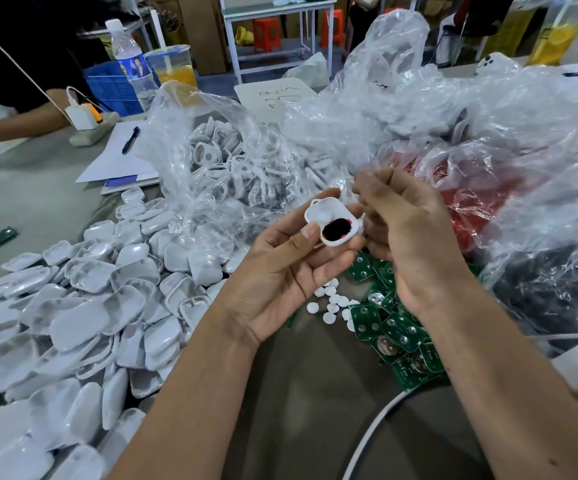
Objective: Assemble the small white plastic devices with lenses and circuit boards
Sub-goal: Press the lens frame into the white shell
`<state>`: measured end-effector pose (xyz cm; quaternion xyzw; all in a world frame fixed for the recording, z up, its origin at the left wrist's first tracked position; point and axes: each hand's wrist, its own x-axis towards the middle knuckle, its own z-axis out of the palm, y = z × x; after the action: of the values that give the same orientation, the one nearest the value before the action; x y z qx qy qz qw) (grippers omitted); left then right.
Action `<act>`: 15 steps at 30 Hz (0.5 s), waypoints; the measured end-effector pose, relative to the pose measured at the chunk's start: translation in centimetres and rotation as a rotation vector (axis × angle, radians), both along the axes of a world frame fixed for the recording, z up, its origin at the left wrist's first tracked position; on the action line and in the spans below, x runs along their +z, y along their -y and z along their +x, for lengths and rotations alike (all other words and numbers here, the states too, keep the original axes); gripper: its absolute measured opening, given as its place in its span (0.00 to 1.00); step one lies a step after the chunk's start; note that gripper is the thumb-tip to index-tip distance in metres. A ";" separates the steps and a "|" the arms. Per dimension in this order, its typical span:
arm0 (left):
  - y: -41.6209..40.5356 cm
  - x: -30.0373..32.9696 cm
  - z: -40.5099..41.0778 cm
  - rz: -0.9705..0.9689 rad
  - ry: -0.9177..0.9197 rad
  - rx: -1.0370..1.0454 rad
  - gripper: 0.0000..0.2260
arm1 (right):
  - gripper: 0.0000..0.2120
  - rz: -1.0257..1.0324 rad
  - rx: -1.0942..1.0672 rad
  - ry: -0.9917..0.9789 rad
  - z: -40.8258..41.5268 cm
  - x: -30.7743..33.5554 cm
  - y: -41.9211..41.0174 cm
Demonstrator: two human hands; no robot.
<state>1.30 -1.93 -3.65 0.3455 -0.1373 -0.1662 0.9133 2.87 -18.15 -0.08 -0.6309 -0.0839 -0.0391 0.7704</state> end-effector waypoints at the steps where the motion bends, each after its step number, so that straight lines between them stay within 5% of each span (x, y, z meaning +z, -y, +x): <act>1: 0.0 0.0 0.0 -0.007 -0.004 -0.001 0.18 | 0.11 -0.007 -0.014 -0.044 0.1 0.0 0.1; 5: 0.0 0.2 -0.1 -0.026 -0.019 0.018 0.17 | 0.13 -0.072 -0.031 -0.163 0.5 -0.3 0.1; 15: -0.7 0.2 0.4 -0.027 -0.160 0.279 0.21 | 0.19 0.133 0.179 -0.230 0.9 -0.4 1.0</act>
<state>1.67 -1.27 -3.43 0.3346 -0.0171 -0.0631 0.9401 3.78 -19.18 -0.50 -0.5688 -0.0485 0.0968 0.8153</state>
